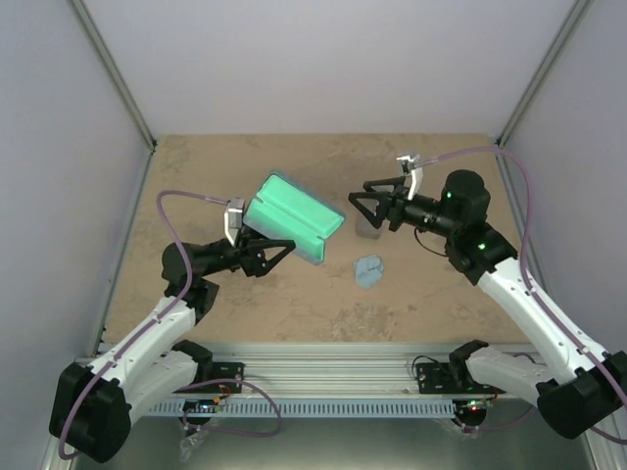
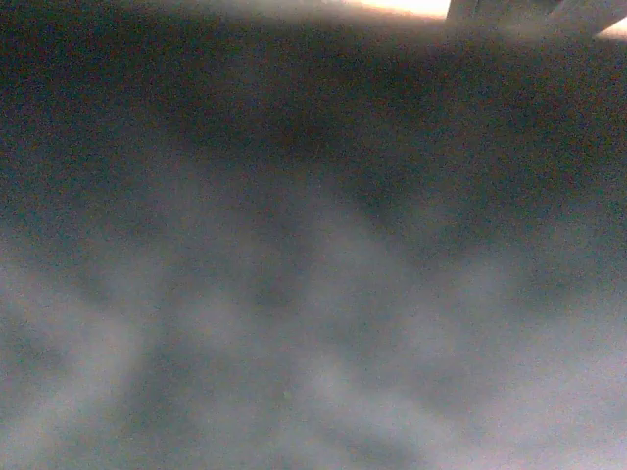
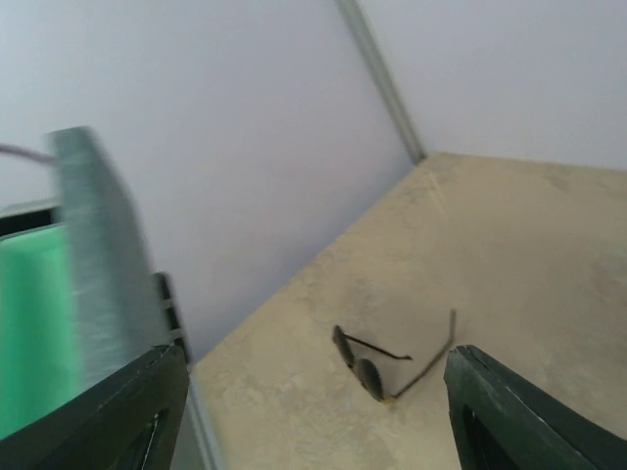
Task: Organize the sunglasses
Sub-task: Place the sunglasses case at the center of the board.
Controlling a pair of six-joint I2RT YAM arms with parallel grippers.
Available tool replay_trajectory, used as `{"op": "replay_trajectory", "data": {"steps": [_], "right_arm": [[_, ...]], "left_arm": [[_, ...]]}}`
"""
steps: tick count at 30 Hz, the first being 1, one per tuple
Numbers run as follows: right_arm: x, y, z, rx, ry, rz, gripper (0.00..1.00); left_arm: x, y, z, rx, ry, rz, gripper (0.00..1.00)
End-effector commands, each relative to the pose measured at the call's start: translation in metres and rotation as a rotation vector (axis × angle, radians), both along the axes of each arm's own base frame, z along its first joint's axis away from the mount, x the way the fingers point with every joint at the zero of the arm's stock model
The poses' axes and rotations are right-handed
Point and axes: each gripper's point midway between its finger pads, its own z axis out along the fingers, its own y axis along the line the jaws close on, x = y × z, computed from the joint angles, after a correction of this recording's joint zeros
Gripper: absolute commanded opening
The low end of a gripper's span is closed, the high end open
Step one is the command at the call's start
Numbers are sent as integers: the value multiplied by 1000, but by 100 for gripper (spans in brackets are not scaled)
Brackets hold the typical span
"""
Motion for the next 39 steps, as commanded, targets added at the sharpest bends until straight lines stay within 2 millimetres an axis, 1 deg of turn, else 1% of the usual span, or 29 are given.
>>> {"op": "replay_trajectory", "data": {"steps": [1,2,3,7,11,13,14,15,16,17,18,20,22,23,24,25,26,27,28,30,32,34,37,38,39], "right_arm": [[-37,17,31,10,-204,229,74],[-43,20,37,21,-240,258,75],[-47,23,37,22,-265,289,76],[-53,38,30,-3,-275,368,77],[-60,51,22,-12,-268,432,71],[-62,55,19,-18,-263,443,65],[-62,56,18,-21,-261,445,60],[-62,57,17,-22,-262,446,54],[-62,58,17,-23,-261,446,50],[-60,58,16,-25,-261,441,42],[-60,58,16,-27,-262,438,35],[-58,58,14,-30,-260,430,26],[-55,58,14,-34,-259,411,14],[-53,58,12,-43,-243,400,11],[-50,58,11,-49,-237,383,9],[-47,57,10,-54,-237,367,8],[-43,56,10,-61,-236,347,6],[-37,55,8,-72,-233,312,5],[-32,54,6,-84,-228,287,4],[-22,51,0,-118,-216,232,4],[-12,49,-11,-158,-199,190,4],[-4,49,-23,-197,-184,165,4],[6,50,-46,-263,-157,125,4],[10,51,-55,-289,-143,112,4],[15,52,-65,-320,-130,88,4]], "left_arm": [[-3,2,20,-22,-83,15,54],[-2,2,20,-21,-80,12,54],[-2,1,19,-20,-75,6,54],[-2,0,19,-20,-66,-5,55],[0,-1,18,-20,-54,-8,55],[0,-1,18,-20,-51,-7,55],[1,-1,17,-20,-49,-6,55],[1,-1,17,-20,-48,-7,55],[1,-1,18,-20,-47,-5,55],[2,-1,18,-21,-46,-4,55],[2,-1,18,-21,-45,-3,56],[3,-1,17,-18,-38,3,57],[5,-1,17,-15,-32,9,59],[6,-1,17,-12,-26,15,62],[8,-1,16,-10,-20,24,68],[11,0,14,-3,-3,43,75],[16,0,12,6,11,69,85],[23,1,9,21,36,103,93],[30,3,4,42,61,148,98],[51,12,-7,84,118,288,99],[69,26,-26,143,188,442,99],[83,45,-47,211,262,589,100],[94,74,-81,310,371,778,99],[94,85,-96,352,423,834,99],[95,95,-106,373,464,888,99]]}}
